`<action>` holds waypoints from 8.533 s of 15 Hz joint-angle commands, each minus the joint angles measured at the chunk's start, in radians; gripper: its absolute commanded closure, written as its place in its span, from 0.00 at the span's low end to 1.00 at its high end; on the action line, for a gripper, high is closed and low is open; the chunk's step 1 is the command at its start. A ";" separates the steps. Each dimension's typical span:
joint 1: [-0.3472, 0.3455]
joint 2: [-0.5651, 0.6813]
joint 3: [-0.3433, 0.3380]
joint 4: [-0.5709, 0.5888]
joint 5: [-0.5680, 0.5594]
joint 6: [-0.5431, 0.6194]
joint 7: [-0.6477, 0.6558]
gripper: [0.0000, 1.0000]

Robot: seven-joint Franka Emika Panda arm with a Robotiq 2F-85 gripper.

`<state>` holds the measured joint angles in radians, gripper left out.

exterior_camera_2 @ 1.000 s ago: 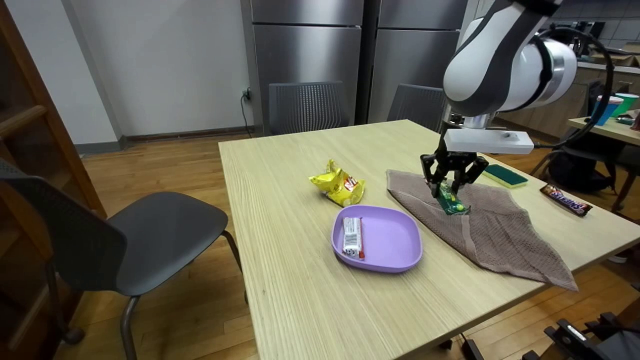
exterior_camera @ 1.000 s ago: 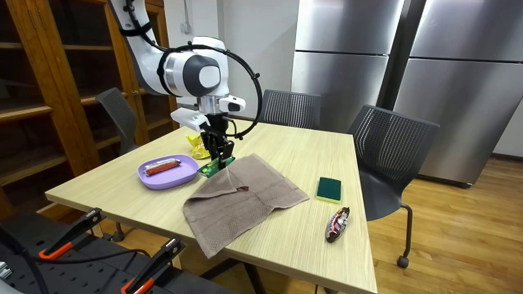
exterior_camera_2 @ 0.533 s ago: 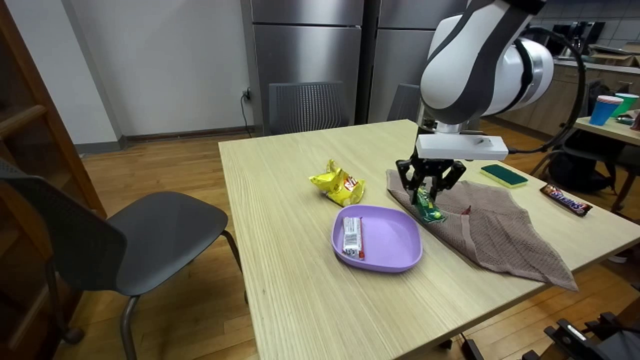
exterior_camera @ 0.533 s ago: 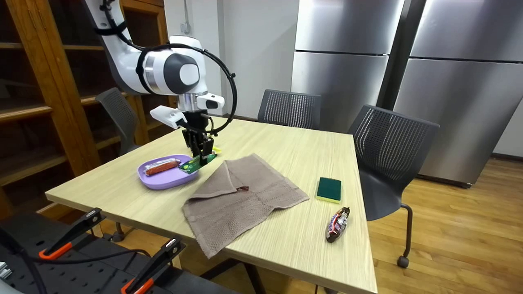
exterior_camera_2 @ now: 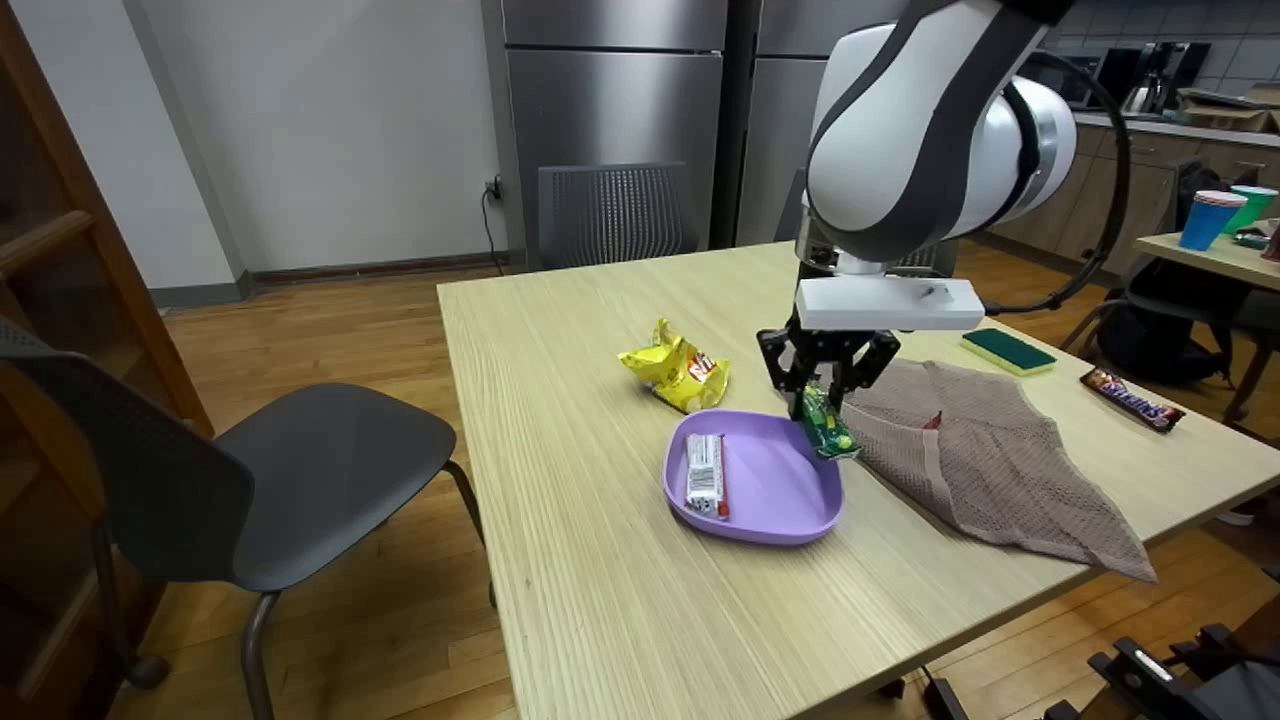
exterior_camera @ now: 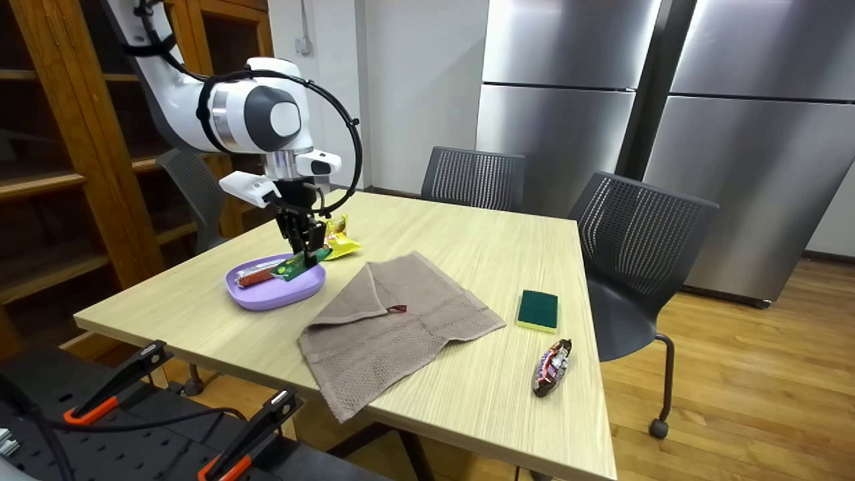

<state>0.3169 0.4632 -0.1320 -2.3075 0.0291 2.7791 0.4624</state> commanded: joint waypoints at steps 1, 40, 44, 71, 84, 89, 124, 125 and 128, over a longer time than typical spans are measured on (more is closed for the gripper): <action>0.024 -0.009 0.003 0.009 -0.025 -0.024 0.046 0.86; 0.048 0.098 0.062 0.118 0.044 -0.050 0.256 0.00; 0.009 0.072 0.055 0.103 0.047 -0.049 0.237 0.00; -0.486 -0.007 -0.012 0.084 0.075 -0.068 -0.274 0.00; -0.652 0.036 -0.027 0.145 0.119 -0.058 -0.424 0.00; -0.709 0.075 -0.028 0.185 0.142 -0.046 -0.449 0.00; -0.847 0.350 -0.032 0.453 0.189 -0.098 -0.468 0.34; -0.848 0.350 -0.032 0.454 0.190 -0.099 -0.468 0.44; -0.855 0.346 -0.032 0.457 0.197 -0.103 -0.469 0.66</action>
<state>-0.5210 0.8099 -0.1699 -1.8780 0.2049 2.7172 0.0019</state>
